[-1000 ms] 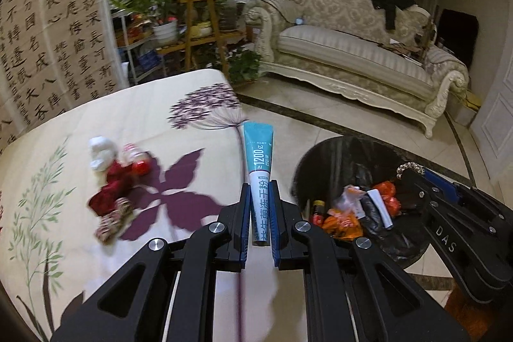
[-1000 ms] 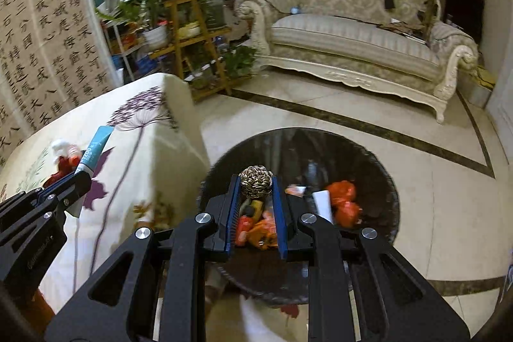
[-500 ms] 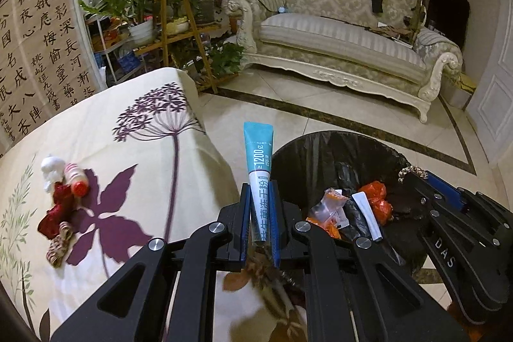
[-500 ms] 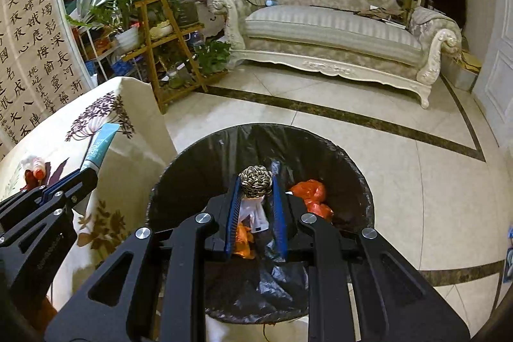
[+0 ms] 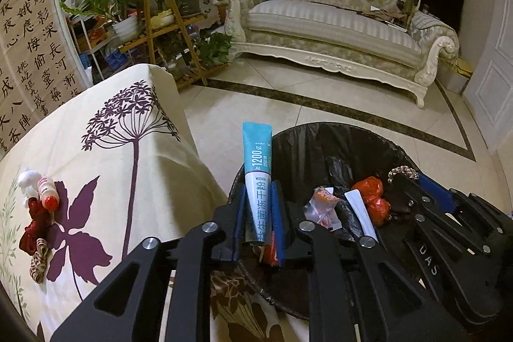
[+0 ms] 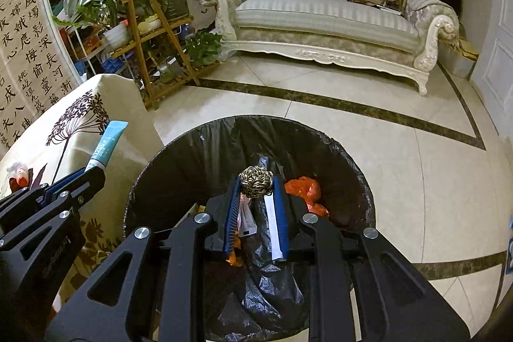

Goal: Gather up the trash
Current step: 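Open both tools to drop the tube and scrubber into the bin, then move both tools back to the table and grasp the checkered ribbon with the left tool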

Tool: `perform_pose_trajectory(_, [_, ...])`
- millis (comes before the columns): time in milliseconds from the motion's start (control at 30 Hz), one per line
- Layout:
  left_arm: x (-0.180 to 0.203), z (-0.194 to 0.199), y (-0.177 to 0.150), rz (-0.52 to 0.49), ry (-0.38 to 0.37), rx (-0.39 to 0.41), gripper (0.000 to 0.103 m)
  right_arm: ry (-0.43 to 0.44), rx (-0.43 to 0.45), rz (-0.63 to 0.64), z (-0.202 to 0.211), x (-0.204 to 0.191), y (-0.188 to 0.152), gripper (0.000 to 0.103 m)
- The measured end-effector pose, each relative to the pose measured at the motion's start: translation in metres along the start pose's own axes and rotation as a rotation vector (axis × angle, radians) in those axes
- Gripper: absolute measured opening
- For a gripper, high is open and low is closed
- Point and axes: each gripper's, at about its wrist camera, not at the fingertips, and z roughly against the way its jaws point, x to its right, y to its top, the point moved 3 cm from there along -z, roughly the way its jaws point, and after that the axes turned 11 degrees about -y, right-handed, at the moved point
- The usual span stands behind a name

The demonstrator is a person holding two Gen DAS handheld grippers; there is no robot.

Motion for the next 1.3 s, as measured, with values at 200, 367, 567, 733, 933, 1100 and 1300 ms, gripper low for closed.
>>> perform_pose_trajectory(200, [0.0,0.001,-0.001,0.002,0.001,0.004,0.047,-0.005,-0.003,-0.014,0.0,0.003,0.0,0.033])
perform_pose_trajectory(367, [0.0,0.002,0.0,0.004,-0.004,0.011,0.056,-0.012,-0.001,-0.023,0.002,0.005,-0.002,0.039])
perform_pose_trajectory(567, [-0.007,0.016,0.0,0.015,0.007,0.034,0.07,-0.006,0.006,-0.025,0.009,0.002,-0.002,0.045])
perform_pose_trajectory(733, [-0.025,0.032,-0.01,0.036,0.037,0.044,0.071,0.022,0.012,-0.015,0.018,-0.01,-0.003,0.046])
perform_pose_trajectory(933, [-0.067,0.058,-0.027,0.108,0.103,0.061,0.071,0.079,0.015,0.027,0.03,-0.039,-0.006,0.046])
perform_pose_trajectory(1100, [-0.108,0.079,-0.044,0.171,0.183,0.074,0.071,0.132,0.019,0.075,0.04,-0.072,-0.01,0.046])
perform_pose_trajectory(1300, [-0.151,0.096,-0.065,0.243,0.255,0.067,0.071,0.197,0.015,0.131,0.053,-0.11,-0.016,0.046])
